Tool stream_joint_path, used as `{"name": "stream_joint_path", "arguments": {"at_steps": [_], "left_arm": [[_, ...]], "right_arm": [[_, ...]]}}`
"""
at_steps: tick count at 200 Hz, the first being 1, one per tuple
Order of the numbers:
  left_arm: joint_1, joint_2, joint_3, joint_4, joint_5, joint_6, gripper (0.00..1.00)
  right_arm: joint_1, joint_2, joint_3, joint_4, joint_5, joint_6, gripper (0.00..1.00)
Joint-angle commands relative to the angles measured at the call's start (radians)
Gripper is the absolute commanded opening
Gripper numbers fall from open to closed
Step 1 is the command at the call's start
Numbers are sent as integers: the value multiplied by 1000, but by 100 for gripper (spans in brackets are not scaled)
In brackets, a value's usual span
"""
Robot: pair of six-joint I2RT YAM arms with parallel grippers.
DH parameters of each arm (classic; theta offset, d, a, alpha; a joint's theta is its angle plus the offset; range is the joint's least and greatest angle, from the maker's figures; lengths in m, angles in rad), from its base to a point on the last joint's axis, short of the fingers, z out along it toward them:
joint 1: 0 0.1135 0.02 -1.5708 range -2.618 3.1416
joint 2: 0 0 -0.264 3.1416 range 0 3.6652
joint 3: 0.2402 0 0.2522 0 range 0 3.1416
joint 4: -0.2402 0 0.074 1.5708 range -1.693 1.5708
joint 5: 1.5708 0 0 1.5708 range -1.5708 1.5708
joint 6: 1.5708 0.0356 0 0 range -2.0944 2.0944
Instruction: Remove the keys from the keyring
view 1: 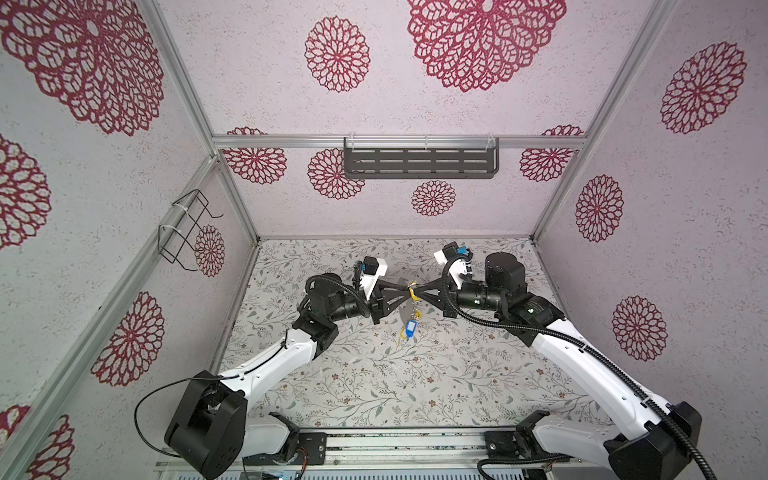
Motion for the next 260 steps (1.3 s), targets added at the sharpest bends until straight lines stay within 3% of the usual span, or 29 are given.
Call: {"name": "stream_joint_path", "arguments": {"at_steps": [1, 36, 67, 131, 200, 260], "left_arm": [[-6, 14, 33, -6, 16, 9, 12], [-4, 17, 51, -30, 1, 12, 8], [-2, 7, 49, -36, -13, 20, 32], [-8, 1, 63, -27, 7, 15, 33], [-19, -2, 96, -24, 20, 13, 25], [-21, -9, 103, -72, 34, 19, 0]], "right_arm": [[-5, -14, 37, 61, -26, 12, 0], [-8, -26, 23, 55, -24, 8, 0], [-14, -33, 12, 47, -28, 5, 0], [-24, -35, 3, 83, -39, 31, 0], [-24, -24, -16, 102, -50, 45, 0], [-44, -46, -35, 105, -10, 51, 0]]}}
